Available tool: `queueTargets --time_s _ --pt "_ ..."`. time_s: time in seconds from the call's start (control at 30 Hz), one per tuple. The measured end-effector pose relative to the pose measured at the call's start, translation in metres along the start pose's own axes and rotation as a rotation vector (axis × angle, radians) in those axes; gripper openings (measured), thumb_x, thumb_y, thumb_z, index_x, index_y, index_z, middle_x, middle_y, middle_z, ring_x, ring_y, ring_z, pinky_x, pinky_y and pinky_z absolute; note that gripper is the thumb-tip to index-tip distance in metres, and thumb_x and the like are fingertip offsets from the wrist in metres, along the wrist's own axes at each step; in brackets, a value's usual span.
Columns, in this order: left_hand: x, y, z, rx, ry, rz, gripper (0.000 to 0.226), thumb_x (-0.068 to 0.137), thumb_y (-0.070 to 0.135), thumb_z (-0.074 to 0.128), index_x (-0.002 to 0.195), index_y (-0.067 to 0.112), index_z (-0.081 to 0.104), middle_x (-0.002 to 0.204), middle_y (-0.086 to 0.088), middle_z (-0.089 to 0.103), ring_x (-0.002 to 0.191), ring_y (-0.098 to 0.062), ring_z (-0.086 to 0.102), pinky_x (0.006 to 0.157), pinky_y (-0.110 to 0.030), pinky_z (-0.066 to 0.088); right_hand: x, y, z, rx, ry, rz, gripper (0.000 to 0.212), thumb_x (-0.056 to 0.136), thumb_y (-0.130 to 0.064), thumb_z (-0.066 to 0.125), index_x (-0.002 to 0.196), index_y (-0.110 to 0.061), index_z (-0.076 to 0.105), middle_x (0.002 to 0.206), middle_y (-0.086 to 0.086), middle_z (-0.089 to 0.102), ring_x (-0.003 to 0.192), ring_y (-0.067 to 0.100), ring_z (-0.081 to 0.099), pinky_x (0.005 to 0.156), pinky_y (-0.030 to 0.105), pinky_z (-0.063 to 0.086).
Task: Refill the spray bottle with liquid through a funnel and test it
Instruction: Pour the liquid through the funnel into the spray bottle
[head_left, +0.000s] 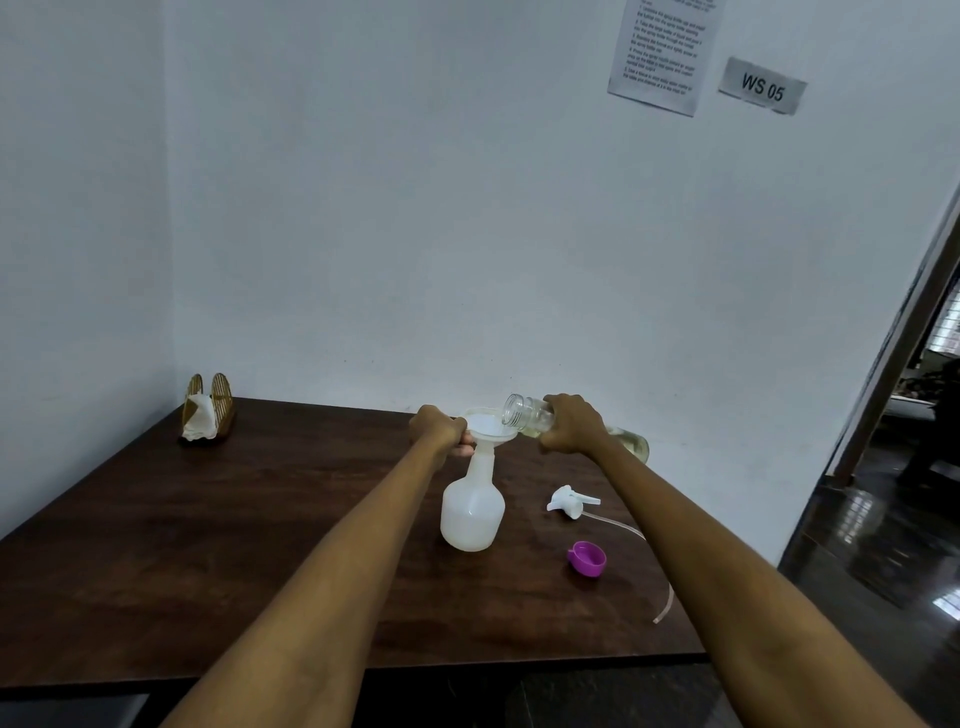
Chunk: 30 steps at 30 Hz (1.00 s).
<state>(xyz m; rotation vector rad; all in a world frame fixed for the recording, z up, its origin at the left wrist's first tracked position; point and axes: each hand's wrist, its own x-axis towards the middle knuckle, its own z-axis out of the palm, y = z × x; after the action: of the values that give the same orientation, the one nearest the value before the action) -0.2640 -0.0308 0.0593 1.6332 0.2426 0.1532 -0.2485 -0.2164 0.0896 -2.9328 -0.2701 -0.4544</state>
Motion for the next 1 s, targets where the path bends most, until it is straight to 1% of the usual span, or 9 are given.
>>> queueTargets --time_s 0.07,0.17,0.3,0.37,0.47,0.6,0.7,0.87,1.0 --pt "-0.0003 0.0003 0.0003 0.003 0.000 0.000 0.020 0.088 -0.003 0.055 0.068 -0.002 0.057 0.059 -0.008 0.060 0.025 -0.008 0.053 0.042 -0.018 0.052 0.0008 0.0002 -0.0005 -0.005 0.000 0.004 0.027 0.067 -0.009 0.067 0.067 -0.014 0.040 0.079 0.002 0.052 0.075 0.023 0.047 0.049 0.019 0.025" --pt "-0.0004 0.0005 0.0007 0.009 0.000 -0.002 0.013 0.089 -0.002 0.056 0.076 -0.004 0.059 0.059 -0.008 0.060 0.026 -0.008 0.054 0.045 -0.019 0.053 0.0004 -0.0004 -0.0008 -0.002 -0.005 0.015 0.035 0.066 -0.010 0.067 0.060 -0.020 0.033 0.078 0.002 0.052 0.074 0.023 0.048 0.051 0.020 0.028" --pt "0.0003 0.0000 0.0007 0.013 -0.004 0.004 0.009 0.088 -0.002 0.055 0.083 -0.005 0.062 0.059 -0.008 0.060 0.026 -0.008 0.054 0.044 -0.018 0.053 0.0013 0.0016 -0.0006 -0.006 -0.005 0.016 0.024 0.066 -0.010 0.067 0.070 -0.013 0.044 0.079 0.002 0.053 0.075 0.023 0.049 0.049 0.019 0.026" --pt "0.0009 -0.0005 0.0005 0.013 -0.002 0.005 0.009 0.088 -0.001 0.056 0.084 -0.005 0.062 0.060 -0.008 0.061 0.027 -0.008 0.054 0.044 -0.019 0.053 0.0016 0.0014 -0.0012 -0.009 -0.007 0.012 0.030 0.066 -0.010 0.067 0.063 -0.017 0.038 0.080 0.002 0.053 0.075 0.022 0.048 0.051 0.021 0.028" --pt "0.0007 -0.0005 0.0004 0.008 0.003 0.000 0.009 0.088 -0.001 0.056 0.082 -0.004 0.061 0.060 -0.008 0.061 0.027 -0.008 0.054 0.046 -0.020 0.054 0.0010 0.0006 -0.0022 -0.019 -0.009 0.010 0.035 0.067 -0.010 0.067 0.061 -0.020 0.034 0.079 0.002 0.052 0.075 0.022 0.047 0.054 0.022 0.029" --pt "0.0001 0.0000 0.0005 -0.003 0.009 -0.010 0.020 0.089 -0.002 0.055 0.069 -0.002 0.057 0.059 -0.009 0.060 0.025 -0.008 0.053 0.041 -0.018 0.052 0.0009 0.0013 -0.0030 -0.008 -0.017 0.012 0.040 0.066 -0.010 0.068 0.059 -0.022 0.030 0.072 0.000 0.049 0.074 0.022 0.048 0.050 0.020 0.026" --pt "0.0001 0.0002 0.0006 -0.004 0.009 -0.015 0.019 0.089 -0.001 0.056 0.070 -0.002 0.057 0.059 -0.009 0.060 0.025 -0.008 0.053 0.041 -0.019 0.052 0.0010 0.0014 -0.0034 -0.006 -0.018 0.006 0.040 0.067 -0.010 0.067 0.058 -0.023 0.030 0.075 0.001 0.050 0.074 0.023 0.048 0.049 0.018 0.024" --pt "0.0011 -0.0005 0.0006 0.003 0.002 -0.011 0.009 0.088 -0.001 0.056 0.083 -0.005 0.062 0.060 -0.008 0.061 0.027 -0.008 0.054 0.047 -0.020 0.054 0.0019 0.0015 -0.0029 -0.012 -0.019 0.005 0.039 0.067 -0.010 0.066 0.058 -0.023 0.030 0.065 -0.005 0.043 0.074 0.023 0.048 0.049 0.019 0.025" --pt "-0.0004 -0.0001 0.0004 0.007 -0.001 -0.005 0.011 0.088 -0.001 0.056 0.089 -0.009 0.064 0.060 -0.008 0.061 0.027 -0.008 0.054 0.044 -0.019 0.054 0.0030 0.0010 -0.0032 -0.028 -0.018 0.009 0.040 0.067 -0.010 0.067 0.058 -0.022 0.029 0.077 0.001 0.051 0.075 0.023 0.047 0.060 0.026 0.034"
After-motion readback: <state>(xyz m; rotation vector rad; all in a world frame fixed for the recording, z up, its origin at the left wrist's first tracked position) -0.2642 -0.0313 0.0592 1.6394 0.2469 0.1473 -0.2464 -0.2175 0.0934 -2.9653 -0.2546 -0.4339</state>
